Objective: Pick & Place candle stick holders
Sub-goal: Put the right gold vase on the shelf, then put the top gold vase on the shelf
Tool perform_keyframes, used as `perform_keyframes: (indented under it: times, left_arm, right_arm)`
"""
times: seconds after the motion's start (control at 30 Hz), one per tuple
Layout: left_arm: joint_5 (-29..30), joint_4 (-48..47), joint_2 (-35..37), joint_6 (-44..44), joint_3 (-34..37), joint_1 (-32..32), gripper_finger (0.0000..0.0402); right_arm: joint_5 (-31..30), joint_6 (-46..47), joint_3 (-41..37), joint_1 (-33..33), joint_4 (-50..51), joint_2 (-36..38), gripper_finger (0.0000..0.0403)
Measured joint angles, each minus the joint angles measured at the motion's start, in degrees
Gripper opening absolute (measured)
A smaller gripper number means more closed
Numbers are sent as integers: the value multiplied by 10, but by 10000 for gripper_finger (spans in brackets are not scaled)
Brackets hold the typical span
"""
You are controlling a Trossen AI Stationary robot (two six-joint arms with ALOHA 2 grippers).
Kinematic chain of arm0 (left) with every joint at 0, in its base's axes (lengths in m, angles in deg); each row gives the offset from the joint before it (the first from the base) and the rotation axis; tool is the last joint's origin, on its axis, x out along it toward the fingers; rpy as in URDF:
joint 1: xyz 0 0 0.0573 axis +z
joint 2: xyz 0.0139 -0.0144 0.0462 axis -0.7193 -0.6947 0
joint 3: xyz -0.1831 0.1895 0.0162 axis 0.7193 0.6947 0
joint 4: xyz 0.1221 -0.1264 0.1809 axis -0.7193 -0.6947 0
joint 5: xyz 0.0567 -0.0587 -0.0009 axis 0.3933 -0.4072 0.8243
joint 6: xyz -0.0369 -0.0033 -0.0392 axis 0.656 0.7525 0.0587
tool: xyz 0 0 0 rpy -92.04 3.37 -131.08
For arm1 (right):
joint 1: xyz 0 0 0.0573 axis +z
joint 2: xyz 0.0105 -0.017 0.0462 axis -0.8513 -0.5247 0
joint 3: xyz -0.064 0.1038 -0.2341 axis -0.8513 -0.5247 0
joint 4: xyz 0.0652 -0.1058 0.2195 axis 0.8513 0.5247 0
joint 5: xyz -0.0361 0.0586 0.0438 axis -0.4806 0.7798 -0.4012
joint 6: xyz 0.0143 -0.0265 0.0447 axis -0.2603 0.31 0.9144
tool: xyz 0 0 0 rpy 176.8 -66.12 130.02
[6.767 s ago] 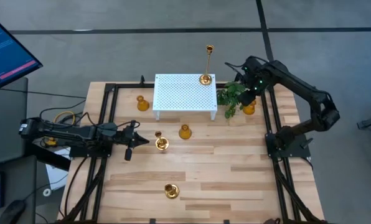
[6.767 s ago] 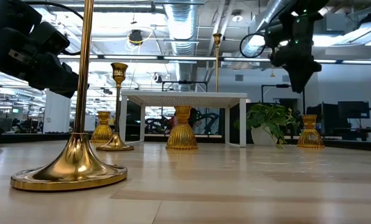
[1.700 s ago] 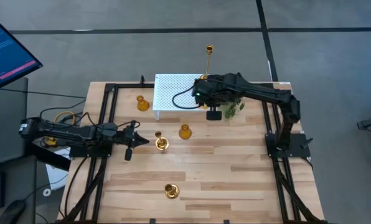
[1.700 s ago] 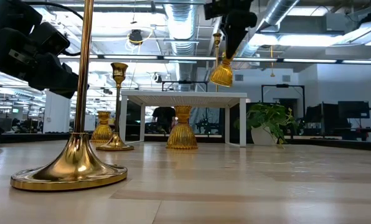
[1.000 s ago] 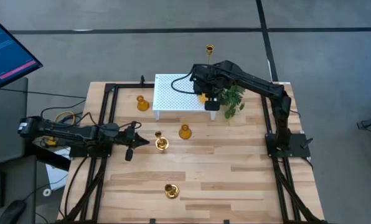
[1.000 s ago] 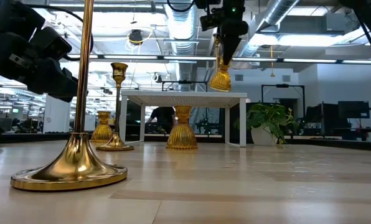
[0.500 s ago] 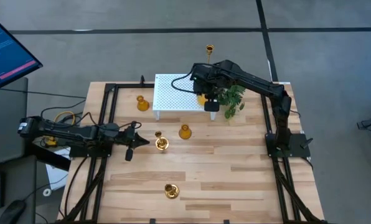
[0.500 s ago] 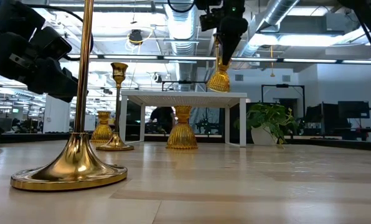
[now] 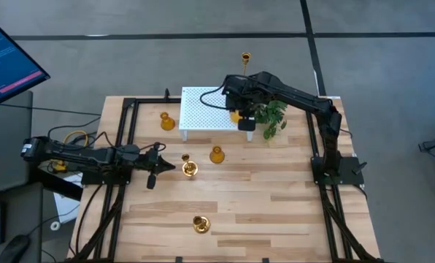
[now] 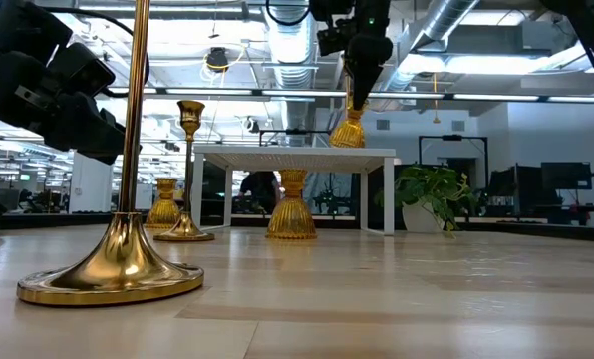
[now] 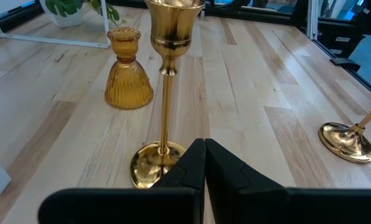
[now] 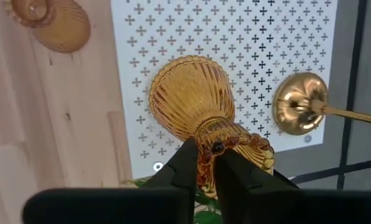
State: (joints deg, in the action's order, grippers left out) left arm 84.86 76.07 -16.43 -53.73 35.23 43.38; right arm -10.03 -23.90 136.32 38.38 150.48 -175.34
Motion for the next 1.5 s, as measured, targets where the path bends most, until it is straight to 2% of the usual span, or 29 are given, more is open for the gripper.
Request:
perform_keyframes:
  times: [0.17,0.4,0.5,0.63,0.8,0.9,1.0,1.07,1.17,1.27,1.5]
  left_arm:
    - [0,0,0,0,0,0,8]
    - [0,0,0,0,0,0,8]
    - [0,0,0,0,0,0,8]
    - [0,0,0,0,0,0,8]
    - [0,0,0,0,0,0,8]
    - [0,0,0,0,0,0,8]
    - [0,0,0,0,0,0,8]
    - [0,0,0,0,0,0,8]
    - [0,0,-1,0,0,0,8]
    - [0,0,-7,17,0,0,8]
    - [0,-1,-35,30,0,0,8]
  right_arm:
    - [-2,0,0,-1,-2,0,60]
    - [-3,-4,0,-2,-5,0,64]
    - [-30,-5,2,-1,-3,1,65]
    - [-63,-5,28,11,4,4,65]
    - [-66,-6,88,33,25,5,65]
    - [-60,9,112,48,48,5,58]
    - [-48,9,113,59,65,14,21]
    - [-9,9,112,60,64,20,7]
    - [37,9,114,60,45,27,9]
    - [58,11,113,59,43,29,2]
    - [61,15,111,60,44,41,1]
